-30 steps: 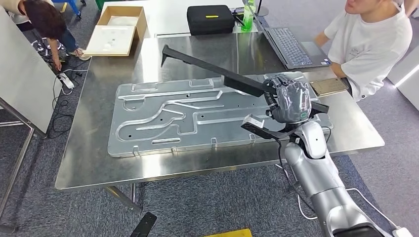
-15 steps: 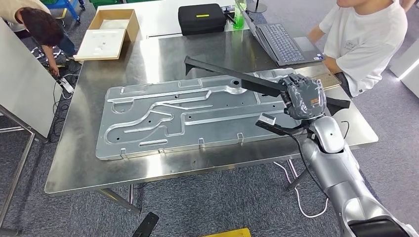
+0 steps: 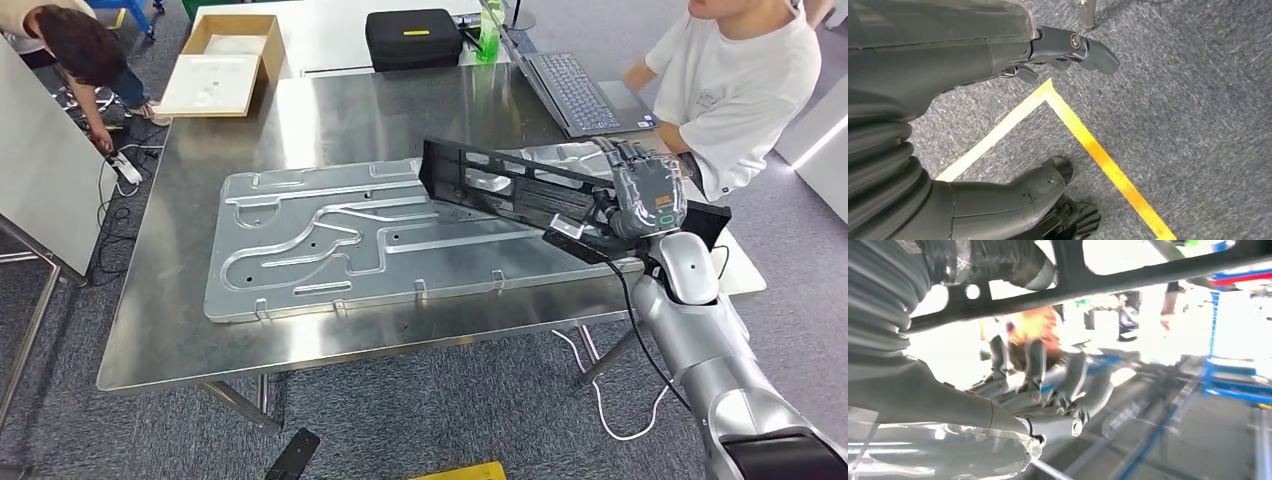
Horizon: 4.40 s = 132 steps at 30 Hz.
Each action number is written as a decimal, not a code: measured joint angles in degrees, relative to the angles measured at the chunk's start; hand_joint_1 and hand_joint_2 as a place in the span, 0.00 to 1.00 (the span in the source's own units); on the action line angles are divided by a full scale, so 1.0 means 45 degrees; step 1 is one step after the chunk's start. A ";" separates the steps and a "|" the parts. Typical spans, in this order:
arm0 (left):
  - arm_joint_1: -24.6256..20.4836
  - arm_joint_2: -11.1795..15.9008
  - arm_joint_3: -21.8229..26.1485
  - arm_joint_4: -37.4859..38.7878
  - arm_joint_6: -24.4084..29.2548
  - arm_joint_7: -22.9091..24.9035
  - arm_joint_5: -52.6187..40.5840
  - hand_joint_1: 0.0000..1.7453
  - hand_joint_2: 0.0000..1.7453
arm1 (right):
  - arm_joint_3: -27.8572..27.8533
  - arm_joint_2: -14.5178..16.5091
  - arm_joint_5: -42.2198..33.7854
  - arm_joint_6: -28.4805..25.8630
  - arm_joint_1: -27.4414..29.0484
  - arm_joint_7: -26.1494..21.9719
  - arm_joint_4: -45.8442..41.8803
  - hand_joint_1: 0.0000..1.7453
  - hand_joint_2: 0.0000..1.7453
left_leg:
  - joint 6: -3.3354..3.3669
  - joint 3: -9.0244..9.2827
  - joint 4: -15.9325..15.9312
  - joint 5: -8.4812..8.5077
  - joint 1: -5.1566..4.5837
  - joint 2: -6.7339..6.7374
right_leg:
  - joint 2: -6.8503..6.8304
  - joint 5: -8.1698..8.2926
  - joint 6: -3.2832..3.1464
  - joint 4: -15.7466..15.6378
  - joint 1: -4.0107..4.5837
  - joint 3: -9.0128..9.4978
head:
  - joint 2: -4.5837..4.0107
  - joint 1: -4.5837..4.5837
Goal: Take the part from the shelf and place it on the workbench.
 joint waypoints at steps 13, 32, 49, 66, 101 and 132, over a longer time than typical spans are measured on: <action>0.0053 0.0018 0.0013 0.0000 0.0044 0.0022 0.0187 0.00 0.00 | -0.1104 -0.0243 -0.1913 0.1311 -0.0365 -0.0350 0.1449 0.00 1.00 | -0.0605 -0.0312 0.0949 -0.0771 0.0048 -0.0021 | -0.0051 0.1338 -0.0386 -0.2493 -0.0132 0.1164 | 0.0000 -0.0006; 0.0004 0.0126 0.0033 0.0000 0.0171 0.0035 0.0220 0.00 0.00 | -0.2300 -0.0144 -0.4121 0.2650 -0.0906 0.0406 0.3142 0.00 1.00 | 0.0026 0.0109 -0.0054 -0.0029 -0.0039 0.0000 | -0.0029 -0.0277 0.0060 0.0851 -0.0064 -0.0318 | 0.0000 0.0000; 0.0096 0.0117 -0.0005 0.0005 0.0117 0.0145 0.0072 0.00 0.00 | -0.0281 0.1645 -0.0694 0.0364 0.3116 -0.2022 -0.5132 0.00 0.00 | -0.0534 -0.1387 0.3374 -0.1547 0.0004 -0.0039 | -0.0083 0.1139 -0.0693 -0.2412 0.0128 0.1314 | 0.0000 -0.0011; 0.0362 0.0044 -0.0024 0.0005 0.0205 0.0236 0.0108 0.00 0.00 | 0.3307 0.3062 0.1972 -0.0489 0.5487 -0.2002 -0.8577 0.00 0.00 | -0.0057 0.0165 0.0022 -0.0081 -0.0080 -0.0620 | 0.0145 0.0326 -0.0113 -0.0831 -0.0080 0.0987 | 0.0000 -0.0005; 0.0405 -0.0180 -0.0019 0.0005 0.0164 -0.0004 0.0306 0.00 0.00 | 0.3209 0.3404 0.1916 -0.0491 0.5550 -0.2149 -0.8768 0.00 0.00 | -0.0389 -0.0041 0.0111 -0.0033 0.0004 -0.1563 | 0.0800 0.0797 -0.0277 -0.2449 -0.0066 0.1737 | 0.0000 -0.0026; 0.0267 -0.0231 -0.0033 0.0001 0.0273 -0.0040 0.0324 0.00 0.00 | 0.3235 0.3372 0.2128 -0.0493 0.5130 -0.1800 -0.8811 0.00 0.00 | -0.0374 -0.0184 0.0075 0.0087 0.0052 -0.1740 | 0.0886 0.0828 -0.0362 -0.2563 -0.0041 0.1772 | 0.0000 -0.0085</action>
